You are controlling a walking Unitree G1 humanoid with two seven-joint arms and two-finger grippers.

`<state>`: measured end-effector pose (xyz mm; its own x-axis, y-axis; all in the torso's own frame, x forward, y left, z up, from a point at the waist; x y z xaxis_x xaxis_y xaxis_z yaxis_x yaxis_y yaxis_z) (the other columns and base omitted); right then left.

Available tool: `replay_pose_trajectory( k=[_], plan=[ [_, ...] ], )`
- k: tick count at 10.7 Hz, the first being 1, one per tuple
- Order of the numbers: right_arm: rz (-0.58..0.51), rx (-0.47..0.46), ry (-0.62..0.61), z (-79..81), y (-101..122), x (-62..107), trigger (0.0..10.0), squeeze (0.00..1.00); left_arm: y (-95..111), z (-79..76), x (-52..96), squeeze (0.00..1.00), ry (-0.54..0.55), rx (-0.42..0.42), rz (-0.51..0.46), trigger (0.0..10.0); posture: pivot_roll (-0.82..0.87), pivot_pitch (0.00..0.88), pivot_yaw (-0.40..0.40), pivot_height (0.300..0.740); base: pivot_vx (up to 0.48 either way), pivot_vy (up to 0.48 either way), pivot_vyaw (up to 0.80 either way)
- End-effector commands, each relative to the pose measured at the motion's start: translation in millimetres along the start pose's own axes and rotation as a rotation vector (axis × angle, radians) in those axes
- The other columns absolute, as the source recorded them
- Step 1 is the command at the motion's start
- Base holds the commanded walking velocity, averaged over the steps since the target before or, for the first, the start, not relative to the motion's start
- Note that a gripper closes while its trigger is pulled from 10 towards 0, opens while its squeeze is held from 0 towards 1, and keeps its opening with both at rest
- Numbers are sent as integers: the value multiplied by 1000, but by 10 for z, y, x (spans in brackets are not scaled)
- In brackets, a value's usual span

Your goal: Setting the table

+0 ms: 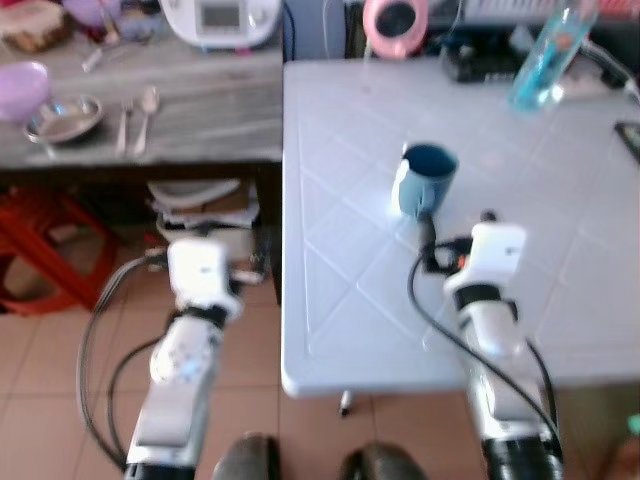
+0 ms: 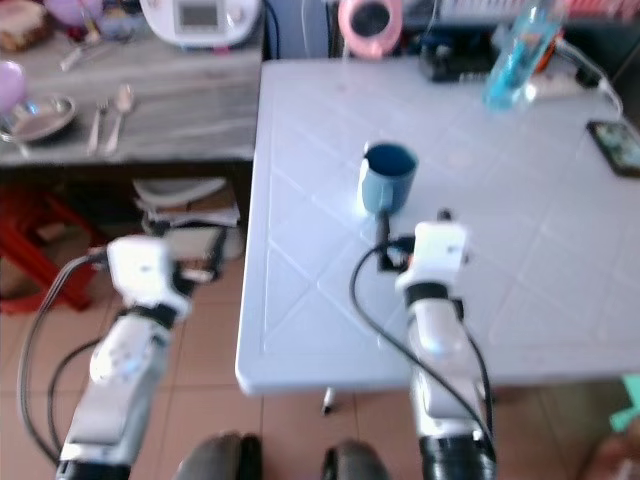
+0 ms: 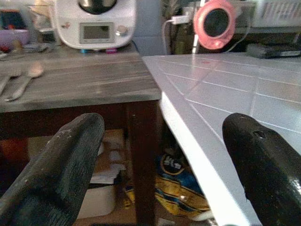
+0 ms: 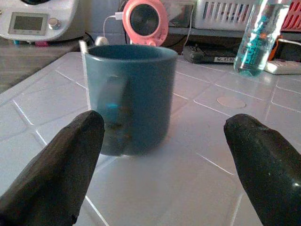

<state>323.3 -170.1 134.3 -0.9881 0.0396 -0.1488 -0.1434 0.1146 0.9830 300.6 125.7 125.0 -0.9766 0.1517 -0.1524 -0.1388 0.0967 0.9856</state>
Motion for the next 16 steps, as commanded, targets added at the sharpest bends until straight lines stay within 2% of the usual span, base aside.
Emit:
replay_pose_trajectory(
  k=[1, 3, 4, 5, 7, 9, 11, 12, 13, 16],
  plan=[
    [13, 3, -6, -45, -26, 7, 10000, 0, -17, -13, 30, 0, 0, -6, 8, 10000, -66, 129, 22, 740, 0, 0, 0],
    [42, -2, 34, 33, -84, 4, 10000, 0, -20, 26, 60, 0, 10, -11, 12, 10000, -52, 136, 21, 740, 0, 0, 0],
    [62, 22, 71, 90, -114, -7, 10000, 0, -23, 21, 53, 0, 9, -11, 15, 10000, -53, 137, 21, 740, 0, 0, 0],
    [87, 5, 99, 125, -129, -47, 10000, 0, -30, -5, 49, 0, -7, -8, 23, 10000, -56, 147, 24, 740, 0, 0, 0],
    [68, 25, 150, 171, -75, -107, 10000, 0, -74, -8, 74, 0, -6, 4, 42, 10000, -55, 148, 29, 740, 0, 0, 0],
    [54, 55, 221, 267, -22, -178, 10000, 0, -32, -33, 40, 0, -17, 11, 29, 10000, -50, 149, 27, 740, 0, 0, 0],
    [55, 56, 183, 186, 12, -277, 10000, 0, -45, -22, 40, 0, -8, 20, 35, 10000, -51, 150, 27, 740, 0, 0, 0],
    [44, 56, 173, 140, 43, -311, 6667, 0, -41, -33, 34, 0, -13, 20, 34, 10000, -51, 152, 28, 740, 0, 0, 0],
    [39, 68, 169, 115, 59, -335, 0, 0, -38, -36, 25, 0, -15, 21, 34, 10000, -55, 151, 27, 740, 0, 0, 0],
    [28, 74, 159, 72, 93, -385, 0, 0, -41, -40, -3, 0, -14, 25, 34, 10000, -59, 148, 26, 740, 0, 0, 0]
  ],
)
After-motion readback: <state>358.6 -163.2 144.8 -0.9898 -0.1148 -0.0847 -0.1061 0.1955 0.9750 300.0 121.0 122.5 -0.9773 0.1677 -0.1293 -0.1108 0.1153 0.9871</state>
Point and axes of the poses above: a point about 5 cm out from each wrist's last joint towards the gripper, its own x axis pointing back from the gripper into the wrist, its own y axis along the axis of the wrist's last joint, z = x × y, the point moved 4 cm from there along -x, pointing out of the wrist towards the gripper, and after that the axes turned 3 degrees about x, right-handed, at the moved point
